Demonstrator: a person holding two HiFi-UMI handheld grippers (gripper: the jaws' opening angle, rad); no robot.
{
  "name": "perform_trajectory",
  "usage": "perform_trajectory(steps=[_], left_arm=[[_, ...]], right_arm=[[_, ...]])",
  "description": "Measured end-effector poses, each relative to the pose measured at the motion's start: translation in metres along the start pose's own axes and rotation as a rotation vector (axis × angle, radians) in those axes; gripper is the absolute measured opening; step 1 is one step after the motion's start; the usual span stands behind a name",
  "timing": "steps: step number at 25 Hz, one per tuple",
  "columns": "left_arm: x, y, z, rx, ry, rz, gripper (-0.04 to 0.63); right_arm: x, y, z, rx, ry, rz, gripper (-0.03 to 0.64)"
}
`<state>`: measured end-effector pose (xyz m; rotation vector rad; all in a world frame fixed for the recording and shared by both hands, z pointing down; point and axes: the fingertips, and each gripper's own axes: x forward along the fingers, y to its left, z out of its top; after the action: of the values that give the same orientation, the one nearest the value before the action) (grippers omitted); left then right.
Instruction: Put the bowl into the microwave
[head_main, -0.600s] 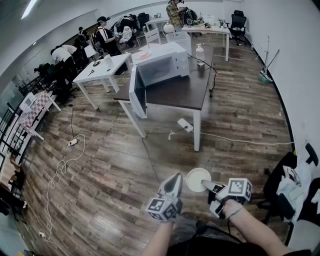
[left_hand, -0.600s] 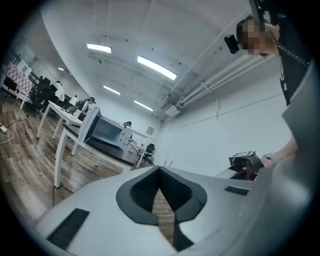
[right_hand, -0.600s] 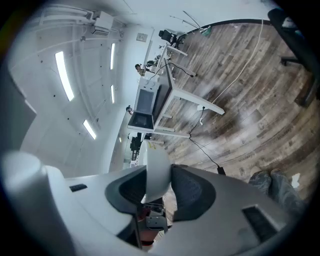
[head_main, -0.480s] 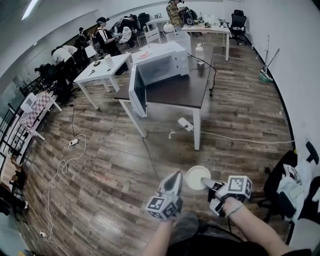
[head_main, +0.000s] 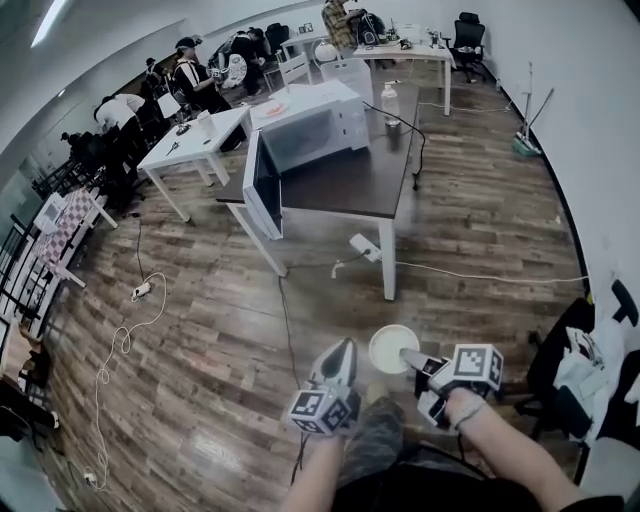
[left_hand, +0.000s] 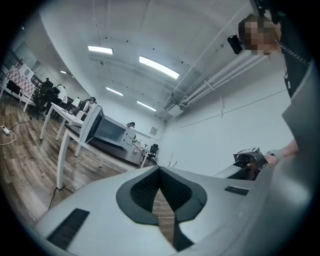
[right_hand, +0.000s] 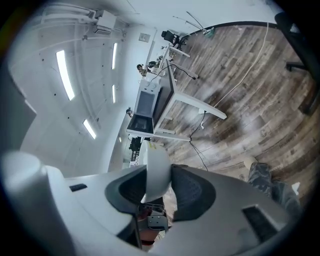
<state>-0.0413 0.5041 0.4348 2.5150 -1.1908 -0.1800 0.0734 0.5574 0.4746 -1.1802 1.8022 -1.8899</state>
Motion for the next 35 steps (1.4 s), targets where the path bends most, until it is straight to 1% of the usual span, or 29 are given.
perform_trajectory(steps=[6,10,15,21,26,29,32,35], left_arm=[[0.055,0.024,0.012,-0.015,0.006,-0.013,0.011],[0.091,0.049,0.022,-0.024,-0.002,-0.014,0.011],[0.124,0.078,0.036,-0.042,-0.002,-0.014,0.011],[0.16,0.115,0.049,-0.048,-0.003,-0.011,0.011],[0.178,0.142,0.054,-0.058,-0.004,-0.011,0.011],[0.186,0.153,0.055,-0.062,0.0,-0.008,0.011],[0.195,0.161,0.057,-0.063,0.0,-0.004,0.011],[0.201,0.167,0.058,-0.068,-0.001,-0.004,0.011]], right_arm=[[0.041,0.012,0.044,-0.012,0.005,-0.001,0.138],[0.071,0.023,0.076,-0.036,0.012,-0.01,0.138],[0.108,0.034,0.11,-0.019,0.012,-0.014,0.138],[0.149,0.043,0.139,-0.011,0.016,-0.023,0.138],[0.177,0.045,0.157,0.003,0.007,-0.019,0.138],[0.187,0.046,0.166,0.01,0.004,-0.019,0.138],[0.194,0.049,0.177,-0.008,0.0,-0.024,0.138],[0.199,0.047,0.184,0.007,-0.003,-0.031,0.138]])
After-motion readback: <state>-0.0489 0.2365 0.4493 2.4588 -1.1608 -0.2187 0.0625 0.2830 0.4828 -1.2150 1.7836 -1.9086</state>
